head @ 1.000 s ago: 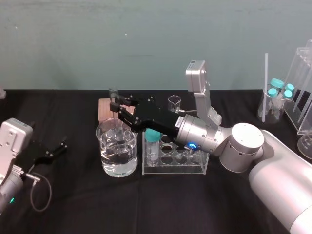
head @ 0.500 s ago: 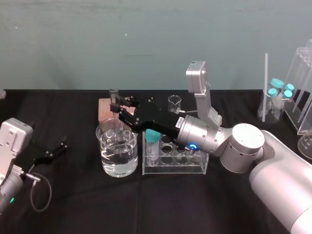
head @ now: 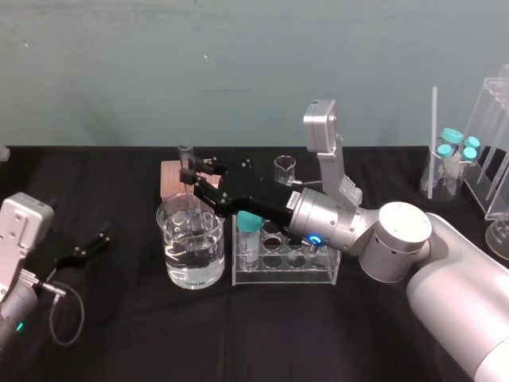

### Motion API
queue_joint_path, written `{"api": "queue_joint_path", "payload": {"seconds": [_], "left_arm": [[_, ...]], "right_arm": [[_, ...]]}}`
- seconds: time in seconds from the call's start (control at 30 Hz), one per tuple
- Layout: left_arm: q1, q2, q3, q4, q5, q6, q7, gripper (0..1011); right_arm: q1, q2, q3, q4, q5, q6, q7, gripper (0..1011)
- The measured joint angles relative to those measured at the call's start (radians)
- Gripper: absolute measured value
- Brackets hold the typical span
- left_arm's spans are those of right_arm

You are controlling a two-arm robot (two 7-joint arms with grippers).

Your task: Hold the test tube with one hand and immerse one end into the beaker, then return it to the test tube rack.

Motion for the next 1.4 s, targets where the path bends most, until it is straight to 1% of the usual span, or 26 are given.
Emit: {"api": "queue_joint_path", "payload": {"seconds": [1.4], "left_arm": [[0.000, 0.000, 0.000, 0.000, 0.000, 0.000, 0.000, 1000]], "right_arm": [[-0.006, 0.005, 0.003, -0.014, 0.000, 0.000, -0.007, 223]]}}
